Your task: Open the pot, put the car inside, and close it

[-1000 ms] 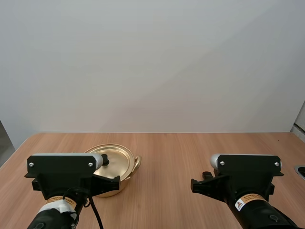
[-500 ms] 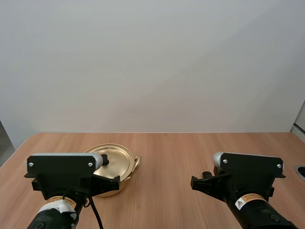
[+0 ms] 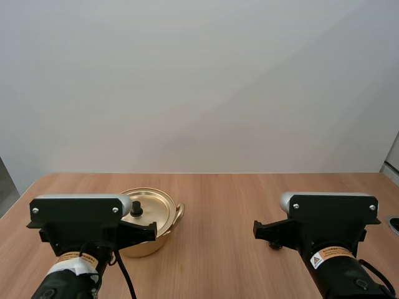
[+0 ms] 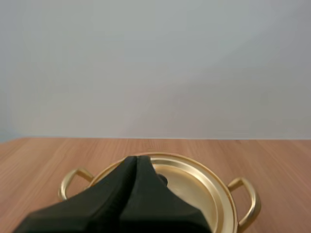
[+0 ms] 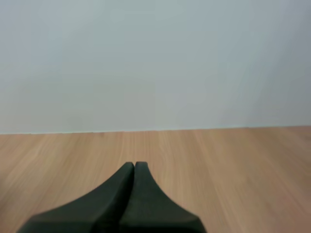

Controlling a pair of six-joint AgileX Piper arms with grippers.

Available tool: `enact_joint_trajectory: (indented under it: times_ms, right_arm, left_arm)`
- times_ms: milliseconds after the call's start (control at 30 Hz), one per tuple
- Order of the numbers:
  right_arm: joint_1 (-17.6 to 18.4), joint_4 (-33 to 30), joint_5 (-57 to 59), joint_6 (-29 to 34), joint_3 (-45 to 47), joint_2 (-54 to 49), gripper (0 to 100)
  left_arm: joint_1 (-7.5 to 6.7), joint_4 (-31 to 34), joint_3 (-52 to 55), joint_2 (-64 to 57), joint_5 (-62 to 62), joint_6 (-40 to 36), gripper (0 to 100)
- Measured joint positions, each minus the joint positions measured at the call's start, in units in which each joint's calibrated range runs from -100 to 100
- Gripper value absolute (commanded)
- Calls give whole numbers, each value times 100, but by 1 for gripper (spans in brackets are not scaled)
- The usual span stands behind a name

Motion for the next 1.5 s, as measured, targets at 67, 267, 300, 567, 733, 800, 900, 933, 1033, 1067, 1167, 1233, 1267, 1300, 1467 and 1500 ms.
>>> enact_joint_trajectory:
  times_ms: [67, 267, 300, 567, 733, 800, 900, 933, 1033, 1067, 1167, 1233, 1267, 1300, 1467, 1500]
  right_arm:
    - [0, -89, -491, 0, 0, 0, 0]
    - [0, -131, -2092, -254, 0, 0, 0]
    - [0, -131, -2362, -361, 0, 0, 0]
    - [0, -131, -3545, -1114, -240, 0, 0]
    - [0, -131, -3284, -1662, -659, 0, 0]
    - [0, -131, -2788, -1822, -955, 0, 0]
    - [72, -131, -1967, -1843, -1506, 0, 0]
    - [94, -108, -1744, -1833, -1718, 2, 0]
    - [120, 53, -1195, -1833, -2089, 0, 0]
    - [120, 200, -865, -1833, -2241, 0, 0]
    - [120, 620, 193, -1831, -2458, 0, 0]
    - [120, 673, 718, -1852, -2442, 0, 0]
    - [120, 673, 969, -1852, -2442, 2, 0]
    - [120, 673, 1184, -1852, -2442, 0, 0]
    - [120, 673, 2512, -1852, -2434, 0, 0]
    - [120, 673, 2677, -1852, -2434, 0, 0]
  left_arm:
    - [0, -94, -257, 0, -19, 0, 0]
    - [0, -150, -1234, 0, 17, 0, 0]
    - [0, -72, -1435, 0, 131, 0, 0]
    - [0, 19, -2892, 0, 1626, 0, 0]
    - [0, 19, -3413, 0, 2213, 89, 0]
    - [0, 19, -3606, 0, 2780, 248, 0]
    - [0, 19, -3629, 0, 3533, 554, 0]
    - [0, 19, -3629, 38, 3699, 661, 0]
    - [0, 19, -3637, 166, 3918, 776, 0]
    - [0, 6, -3637, 307, 3968, 776, 0]
    - [0, -101, -3637, 621, 4002, 886, 0]
    - [0, -205, -3637, 901, 4002, 1048, 0]
    - [0, -268, -3637, 1067, 4002, 1135, 0]
    - [0, -295, -3637, 1242, 4002, 1226, 0]
    - [0, -387, -3683, 2169, 4030, 1553, 0]
    - [0, -387, -3723, 2325, 4124, 1606, 0]
